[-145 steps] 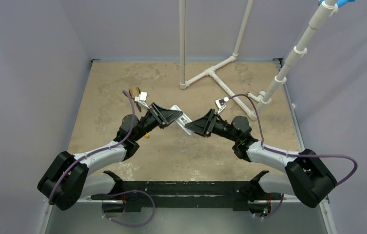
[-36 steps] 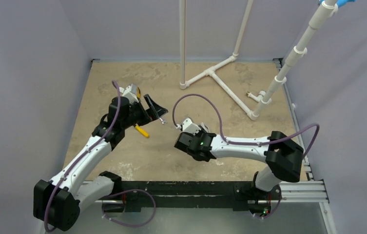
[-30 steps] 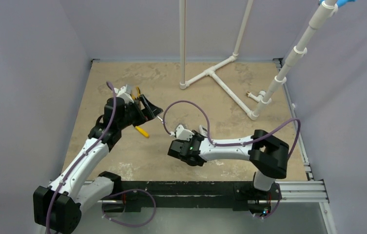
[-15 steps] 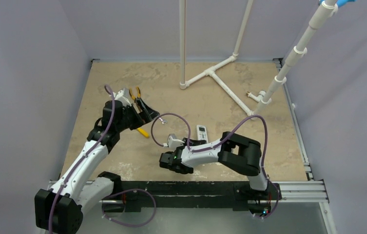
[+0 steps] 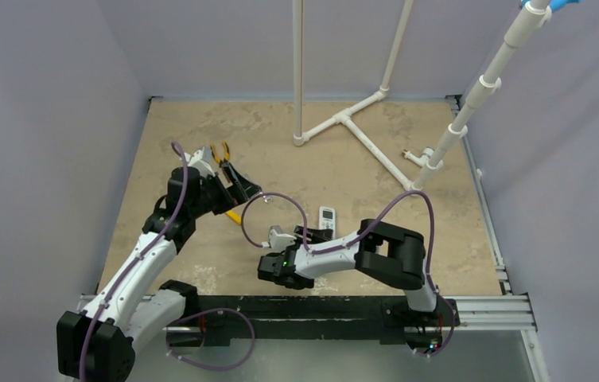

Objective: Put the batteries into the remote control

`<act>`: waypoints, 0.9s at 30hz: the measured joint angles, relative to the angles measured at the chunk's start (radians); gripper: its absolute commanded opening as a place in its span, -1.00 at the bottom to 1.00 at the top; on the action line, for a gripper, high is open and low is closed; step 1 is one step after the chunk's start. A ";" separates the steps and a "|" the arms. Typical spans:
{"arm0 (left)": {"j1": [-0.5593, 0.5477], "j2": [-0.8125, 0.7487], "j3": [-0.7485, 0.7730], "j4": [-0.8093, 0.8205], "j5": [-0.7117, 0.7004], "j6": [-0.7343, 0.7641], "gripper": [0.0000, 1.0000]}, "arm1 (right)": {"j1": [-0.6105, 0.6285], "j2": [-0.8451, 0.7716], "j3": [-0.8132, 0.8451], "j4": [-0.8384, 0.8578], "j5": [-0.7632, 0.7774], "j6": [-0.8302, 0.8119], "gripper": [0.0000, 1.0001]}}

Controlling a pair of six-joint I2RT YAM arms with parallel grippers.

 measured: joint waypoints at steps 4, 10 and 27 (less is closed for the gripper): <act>0.002 -0.010 0.000 -0.002 -0.006 0.000 1.00 | 0.000 -0.036 -0.022 0.038 -0.022 -0.018 0.21; 0.006 -0.051 -0.007 -0.014 -0.032 0.000 1.00 | 0.001 -0.181 -0.109 0.167 -0.166 -0.053 0.26; 0.016 -0.153 -0.021 -0.077 -0.117 0.010 1.00 | -0.502 -0.751 -0.492 0.745 -0.873 -0.026 0.46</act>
